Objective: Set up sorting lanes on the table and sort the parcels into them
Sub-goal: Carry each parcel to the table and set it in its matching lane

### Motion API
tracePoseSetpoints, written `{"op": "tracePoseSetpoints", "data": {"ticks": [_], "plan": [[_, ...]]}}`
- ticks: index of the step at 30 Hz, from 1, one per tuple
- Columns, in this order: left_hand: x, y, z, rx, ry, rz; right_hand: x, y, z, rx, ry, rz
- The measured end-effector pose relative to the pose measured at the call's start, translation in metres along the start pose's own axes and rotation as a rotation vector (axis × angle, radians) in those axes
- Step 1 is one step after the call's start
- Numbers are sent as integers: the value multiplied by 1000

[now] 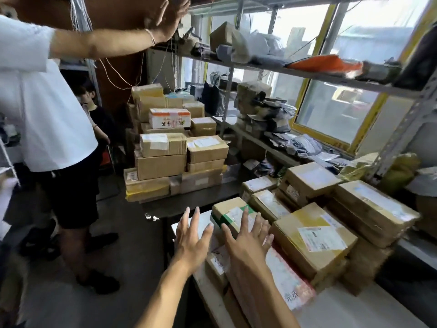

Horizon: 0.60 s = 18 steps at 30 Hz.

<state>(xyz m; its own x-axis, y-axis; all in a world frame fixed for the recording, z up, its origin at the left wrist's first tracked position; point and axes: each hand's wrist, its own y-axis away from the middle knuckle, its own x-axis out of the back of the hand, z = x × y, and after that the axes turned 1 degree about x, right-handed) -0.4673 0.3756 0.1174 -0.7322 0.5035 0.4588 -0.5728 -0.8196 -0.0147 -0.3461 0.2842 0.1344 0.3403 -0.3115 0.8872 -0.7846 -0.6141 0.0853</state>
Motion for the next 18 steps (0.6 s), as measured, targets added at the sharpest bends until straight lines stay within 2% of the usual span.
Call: {"op": "tracePoseSetpoints", "data": {"ticks": [3,9,18], "plan": [[3,-44,1,-39,-9,-49,2,-30,-14,-38,10,46],[-7,-103,-8,-46,-11,-198,-3,-71,-25,-137,-41,17],[-36,-214,-4,-60,31,-289,-12,-175,-26,-200,-78,80]]}}
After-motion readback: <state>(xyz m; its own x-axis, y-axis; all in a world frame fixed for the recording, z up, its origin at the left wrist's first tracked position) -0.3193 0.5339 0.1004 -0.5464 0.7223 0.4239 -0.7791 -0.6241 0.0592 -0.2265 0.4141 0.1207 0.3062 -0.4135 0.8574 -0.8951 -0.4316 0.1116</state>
